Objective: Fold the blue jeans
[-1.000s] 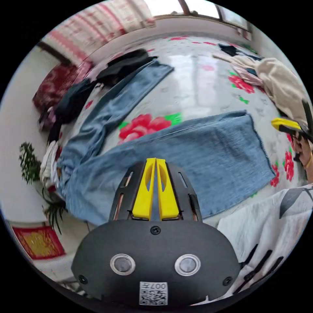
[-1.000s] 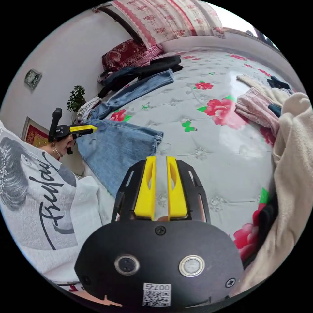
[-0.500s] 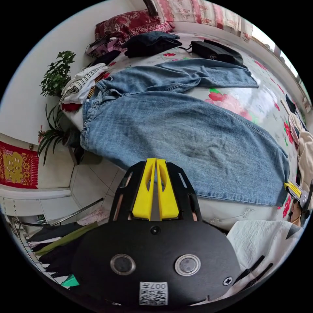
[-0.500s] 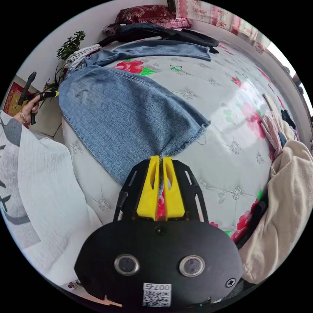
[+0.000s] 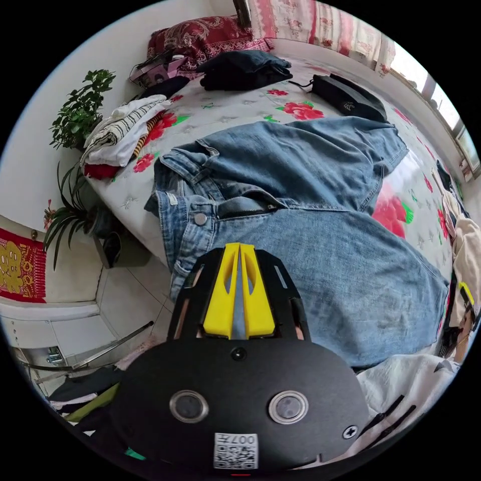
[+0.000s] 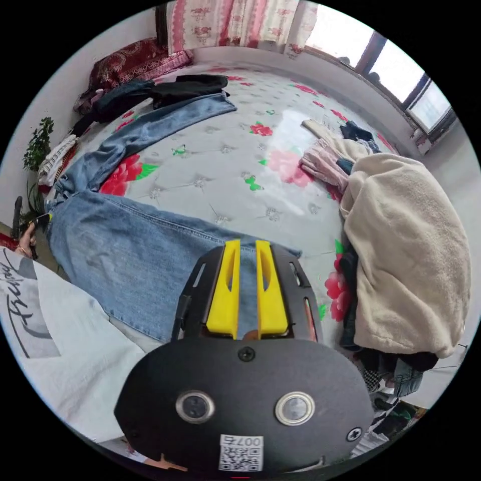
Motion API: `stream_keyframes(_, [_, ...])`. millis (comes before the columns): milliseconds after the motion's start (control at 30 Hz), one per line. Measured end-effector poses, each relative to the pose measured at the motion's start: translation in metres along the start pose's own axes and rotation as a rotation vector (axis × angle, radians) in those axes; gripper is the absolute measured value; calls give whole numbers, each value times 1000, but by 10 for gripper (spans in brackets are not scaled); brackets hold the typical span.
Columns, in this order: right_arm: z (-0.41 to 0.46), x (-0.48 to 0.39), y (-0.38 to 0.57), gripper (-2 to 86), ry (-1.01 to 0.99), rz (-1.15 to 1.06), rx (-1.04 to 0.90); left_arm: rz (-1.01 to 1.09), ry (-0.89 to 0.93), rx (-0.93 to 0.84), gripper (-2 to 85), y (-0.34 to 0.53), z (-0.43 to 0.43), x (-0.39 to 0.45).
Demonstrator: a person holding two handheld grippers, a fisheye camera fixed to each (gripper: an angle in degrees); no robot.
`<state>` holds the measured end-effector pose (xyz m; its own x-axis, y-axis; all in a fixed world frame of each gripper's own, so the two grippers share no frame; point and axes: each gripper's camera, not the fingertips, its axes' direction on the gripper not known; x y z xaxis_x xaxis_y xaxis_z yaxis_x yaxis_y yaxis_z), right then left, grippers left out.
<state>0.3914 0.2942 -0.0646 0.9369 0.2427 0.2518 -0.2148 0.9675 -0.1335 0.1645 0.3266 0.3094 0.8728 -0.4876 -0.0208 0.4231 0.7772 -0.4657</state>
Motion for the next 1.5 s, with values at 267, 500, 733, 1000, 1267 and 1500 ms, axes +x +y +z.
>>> stream_keyframes(267, [81, -4, -195, 80, -316, 85, 57, 2, -39, 26, -10, -126, 5, -27])
stream_keyframes(500, [184, 26, -334, 95, -236, 130, -21, 35, -149, -67, -10, -190, 56, -20])
stream_keyframes(733, [256, 69, -390, 49, -73, 315, 22, 20, -115, 71, -10, -170, 43, -24])
stream_keyframes(1000, [166, 97, -270, 0, 104, 118, 271, 29, -159, 114, -10, -184, 32, -20])
stream_keyframes(1267, [185, 193, -22, -1, -19, 407, 24, 169, -140, 170, -10, -187, 14, 17])
stream_keyframes(1500, [156, 151, -24, -1, 188, 296, 183, 159, -107, 204, -10, -182, -3, 16])
